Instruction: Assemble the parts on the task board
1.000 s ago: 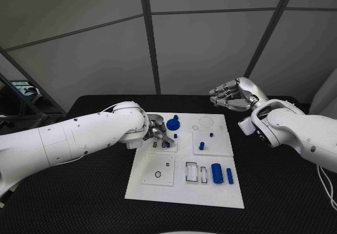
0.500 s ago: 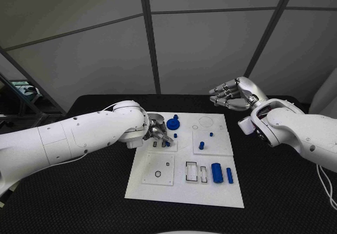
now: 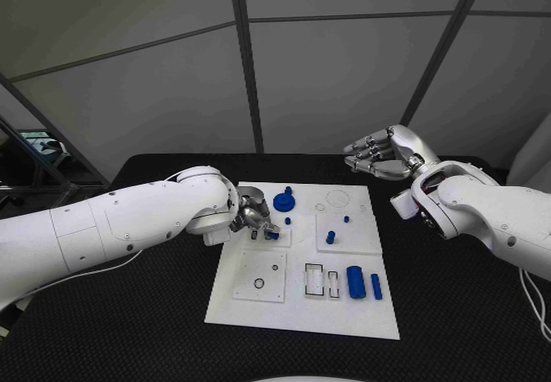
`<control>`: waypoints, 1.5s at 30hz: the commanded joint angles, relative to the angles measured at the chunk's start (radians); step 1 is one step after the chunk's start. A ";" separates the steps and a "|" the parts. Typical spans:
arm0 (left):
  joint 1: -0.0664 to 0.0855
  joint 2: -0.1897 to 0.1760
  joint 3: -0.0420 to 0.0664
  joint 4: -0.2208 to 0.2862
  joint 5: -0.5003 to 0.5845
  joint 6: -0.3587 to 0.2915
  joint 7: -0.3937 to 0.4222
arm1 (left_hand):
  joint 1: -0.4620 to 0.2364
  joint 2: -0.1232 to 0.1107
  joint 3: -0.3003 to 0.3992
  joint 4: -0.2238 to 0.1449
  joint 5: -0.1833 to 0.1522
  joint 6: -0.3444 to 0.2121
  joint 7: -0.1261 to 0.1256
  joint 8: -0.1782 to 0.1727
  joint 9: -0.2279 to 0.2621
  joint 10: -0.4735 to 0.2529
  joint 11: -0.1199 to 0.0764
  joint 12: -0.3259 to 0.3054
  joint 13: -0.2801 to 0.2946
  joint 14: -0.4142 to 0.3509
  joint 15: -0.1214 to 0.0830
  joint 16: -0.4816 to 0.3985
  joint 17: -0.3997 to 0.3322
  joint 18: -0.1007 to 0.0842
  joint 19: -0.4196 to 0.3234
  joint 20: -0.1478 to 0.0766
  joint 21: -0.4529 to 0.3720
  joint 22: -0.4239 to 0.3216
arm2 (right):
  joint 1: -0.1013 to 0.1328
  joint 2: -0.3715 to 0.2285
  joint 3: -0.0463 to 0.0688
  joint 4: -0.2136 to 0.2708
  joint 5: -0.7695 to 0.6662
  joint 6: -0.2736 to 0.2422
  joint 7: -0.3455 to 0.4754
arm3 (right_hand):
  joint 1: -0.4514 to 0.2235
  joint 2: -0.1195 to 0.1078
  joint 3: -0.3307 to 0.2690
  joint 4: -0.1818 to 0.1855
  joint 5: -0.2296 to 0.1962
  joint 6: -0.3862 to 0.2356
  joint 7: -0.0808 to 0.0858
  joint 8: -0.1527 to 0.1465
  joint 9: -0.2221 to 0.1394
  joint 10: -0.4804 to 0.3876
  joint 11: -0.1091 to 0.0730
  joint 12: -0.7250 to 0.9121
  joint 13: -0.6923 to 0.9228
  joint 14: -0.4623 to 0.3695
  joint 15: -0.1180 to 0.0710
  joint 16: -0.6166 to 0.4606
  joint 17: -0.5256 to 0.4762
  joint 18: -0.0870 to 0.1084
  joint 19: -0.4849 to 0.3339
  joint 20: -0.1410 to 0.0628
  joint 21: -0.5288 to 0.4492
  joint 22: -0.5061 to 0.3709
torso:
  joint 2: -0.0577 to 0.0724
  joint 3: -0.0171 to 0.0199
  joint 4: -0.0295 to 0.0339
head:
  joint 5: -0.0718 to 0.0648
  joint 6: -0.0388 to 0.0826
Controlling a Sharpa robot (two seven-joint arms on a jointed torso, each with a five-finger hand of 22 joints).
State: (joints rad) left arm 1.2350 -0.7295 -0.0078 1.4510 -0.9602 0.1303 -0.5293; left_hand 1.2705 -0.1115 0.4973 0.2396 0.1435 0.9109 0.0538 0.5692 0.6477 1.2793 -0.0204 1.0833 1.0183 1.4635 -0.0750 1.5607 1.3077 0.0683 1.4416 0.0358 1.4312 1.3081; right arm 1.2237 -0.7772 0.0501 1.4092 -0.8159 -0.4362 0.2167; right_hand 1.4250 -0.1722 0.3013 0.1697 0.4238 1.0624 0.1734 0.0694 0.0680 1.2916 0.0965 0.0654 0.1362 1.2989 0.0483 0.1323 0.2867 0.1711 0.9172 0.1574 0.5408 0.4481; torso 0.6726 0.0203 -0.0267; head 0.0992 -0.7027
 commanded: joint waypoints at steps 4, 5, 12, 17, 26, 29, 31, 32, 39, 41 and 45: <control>0.001 -0.028 0.001 0.038 0.054 -0.112 0.020 | -0.027 -0.038 0.187 -0.169 0.029 -0.002 -0.002 0.010 0.015 -0.006 -0.001 -0.024 -0.024 0.104 -0.002 0.002 0.253 -0.014 0.003 -0.001 -0.003 0.013 | 0.002 -0.003 0.001 -0.004 0.003 -0.003 0.001 | -0.007 0.004 -0.001 -0.003 -0.001 -0.006 0.001 -0.003 0.000 -0.001 0.003 -0.003 -0.002 0.008 0.002 -0.007 -0.002 0.009 -0.001 0.006 -0.007 -0.002 | 0.000 0.0019 -0.0004 | 0.003 -0.001; 0.001 -0.032 0.001 0.043 0.055 -0.121 0.022 | -0.030 -0.043 0.193 -0.174 0.034 -0.001 -0.003 0.011 0.016 -0.003 -0.001 -0.024 -0.024 0.104 -0.003 0.002 0.253 -0.014 0.003 -0.002 -0.003 0.014 | 0.002 -0.003 0.001 -0.004 0.003 -0.003 0.001 | -0.007 0.004 -0.001 -0.003 -0.001 -0.006 0.001 -0.003 0.000 -0.001 0.003 -0.003 -0.002 0.008 0.002 -0.007 -0.002 0.009 -0.001 0.006 -0.007 -0.002 | 0.000 0.0020 -0.0002 | 0.004 -0.001; -0.001 -0.058 -0.002 0.080 0.050 -0.203 0.036 | -0.054 -0.069 0.230 -0.206 0.083 0.010 -0.005 0.019 0.027 0.018 -0.005 -0.019 -0.020 0.104 -0.006 0.003 0.254 -0.019 0.016 -0.005 0.010 0.038 | 0.002 -0.007 0.001 -0.006 0.003 -0.006 -0.001 | -0.011 0.004 -0.001 -0.002 -0.001 -0.007 0.002 -0.003 0.000 -0.001 0.003 -0.003 -0.004 0.009 0.003 -0.009 -0.002 0.009 -0.001 0.006 -0.008 -0.002 | -0.002 0.0041 0.0031 | 0.008 -0.005; -0.005 -0.075 -0.018 0.100 0.005 -0.258 0.042 | -0.064 -0.082 0.242 -0.220 0.109 0.019 -0.007 0.021 0.031 0.034 -0.007 -0.005 -0.005 0.104 -0.008 0.003 0.254 -0.022 0.024 -0.007 0.019 0.053 | 0.002 -0.010 0.001 -0.007 0.003 -0.009 -0.002 | -0.013 0.004 -0.002 -0.001 -0.001 -0.007 0.002 -0.003 0.000 -0.001 0.004 -0.003 -0.004 0.009 0.003 -0.009 -0.003 0.009 -0.001 0.006 -0.009 -0.003 | -0.004 0.0091 0.0095 | 0.009 -0.012; -0.022 -0.086 -0.036 0.120 -0.066 -0.319 0.035 | -0.075 -0.095 0.254 -0.232 0.140 0.030 -0.009 0.021 0.033 0.047 -0.010 0.004 0.005 0.105 -0.011 0.003 0.255 -0.024 0.030 -0.009 0.025 0.065 | 0.002 -0.010 0.001 -0.014 0.003 -0.010 -0.003 | -0.015 0.004 -0.002 0.000 -0.001 -0.007 0.002 -0.003 0.000 -0.001 0.004 -0.003 -0.005 0.009 0.003 -0.010 -0.003 0.009 -0.001 0.007 -0.010 -0.003 | -0.010 0.0164 0.0154 | 0.011 -0.020; -0.029 -0.084 -0.037 0.121 -0.083 -0.324 0.031 | -0.077 -0.096 0.255 -0.234 0.145 0.032 -0.010 0.021 0.033 0.050 -0.010 0.005 0.007 0.105 -0.011 0.004 0.255 -0.025 0.031 -0.010 0.026 0.066 | 0.002 -0.010 0.001 -0.014 0.003 -0.008 -0.003 | -0.016 0.004 -0.003 0.000 -0.001 -0.007 0.002 -0.003 0.000 -0.001 0.004 -0.003 -0.005 0.009 0.004 -0.011 -0.003 0.009 -0.001 0.007 -0.010 -0.003 | -0.010 0.0163 0.0152 | 0.011 -0.020; -0.033 -0.080 -0.038 0.119 -0.094 -0.329 0.029 | -0.079 -0.098 0.257 -0.236 0.153 0.034 -0.010 0.021 0.034 0.052 -0.011 0.006 0.008 0.105 -0.011 0.003 0.255 -0.025 0.031 -0.010 0.026 0.067 | 0.002 -0.010 0.001 -0.015 0.003 -0.008 -0.003 | -0.016 0.004 -0.003 0.000 -0.001 -0.007 0.002 -0.003 0.000 -0.002 0.004 -0.003 -0.006 0.009 0.004 -0.011 -0.003 0.009 -0.001 0.007 -0.011 -0.003 | -0.009 0.0157 0.0152 | 0.011 -0.019; -0.036 -0.078 -0.038 0.118 -0.099 -0.332 0.027 | -0.080 -0.099 0.258 -0.237 0.157 0.034 -0.010 0.021 0.034 0.053 -0.011 0.007 0.009 0.105 -0.012 0.004 0.255 -0.025 0.031 -0.010 0.027 0.067 | 0.002 -0.010 0.001 -0.015 0.003 -0.008 -0.002 | -0.017 0.004 -0.003 0.001 -0.001 -0.007 0.002 -0.003 0.000 -0.002 0.004 -0.003 -0.006 0.009 0.004 -0.012 -0.003 0.009 -0.001 0.007 -0.011 -0.003 | -0.009 0.0150 0.0151 | 0.011 -0.018; -0.044 -0.061 -0.040 0.105 -0.120 -0.320 0.021 | -0.085 -0.102 0.260 -0.241 0.173 0.037 -0.011 0.020 0.036 0.056 -0.011 0.007 0.010 0.105 -0.012 0.004 0.255 -0.025 0.032 -0.011 0.027 0.069 | 0.002 -0.008 0.001 -0.015 0.003 -0.006 -0.001 | -0.017 0.004 -0.003 0.001 -0.001 -0.007 0.002 -0.003 0.000 -0.002 0.004 -0.003 -0.006 0.009 0.004 -0.012 -0.003 0.009 -0.001 0.007 -0.011 -0.003 | -0.007 0.0141 0.0135 | 0.011 -0.015; -0.044 -0.057 -0.042 0.100 -0.125 -0.317 0.020 | -0.086 -0.102 0.260 -0.241 0.175 0.038 -0.011 0.020 0.036 0.056 -0.011 0.007 0.010 0.105 -0.012 0.004 0.255 -0.025 0.032 -0.011 0.027 0.069 | 0.002 -0.007 0.001 -0.015 0.003 -0.006 -0.001 | -0.017 0.004 -0.003 0.001 -0.001 -0.007 0.002 -0.003 0.000 -0.002 0.004 -0.003 -0.006 0.009 0.004 -0.012 -0.003 0.009 -0.001 0.007 -0.011 -0.003 | -0.007 0.0144 0.0138 | 0.012 -0.014; -0.045 -0.048 -0.047 0.088 -0.142 -0.313 0.018 | -0.086 -0.102 0.261 -0.241 0.176 0.038 -0.011 0.020 0.036 0.057 -0.012 0.007 0.010 0.105 -0.012 0.004 0.255 -0.025 0.032 -0.011 0.027 0.069 | 0.002 -0.006 0.001 -0.015 0.003 -0.005 -0.001 | -0.020 0.004 -0.003 0.002 -0.001 -0.008 0.002 -0.003 0.000 -0.002 0.004 -0.003 -0.007 0.009 0.004 -0.013 -0.004 0.009 -0.001 0.007 -0.012 -0.004 | -0.007 0.0131 0.0158 | 0.011 -0.017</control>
State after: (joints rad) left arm 1.1884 -0.7792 -0.0544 1.5417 -1.0651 -0.1797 -0.5082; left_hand 1.1882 -0.2068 0.5812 0.1750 0.3133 0.9418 0.0411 0.5857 0.6817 1.3265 -0.0316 1.0848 1.0274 1.4673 -0.0785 1.5607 1.3076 0.0672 1.4615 0.0233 1.4544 1.3077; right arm 1.2237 -0.7840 0.0500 1.3930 -0.8156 -0.4375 0.2110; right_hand 1.4128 -0.1683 0.3013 0.1697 0.4238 1.0624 0.1734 0.0694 0.0680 1.2916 0.0965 0.0655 0.1301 1.3025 0.0518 0.1231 0.2838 0.1711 0.9172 0.1573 0.5332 0.4450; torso 0.6653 0.0342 -0.0120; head 0.1106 -0.7175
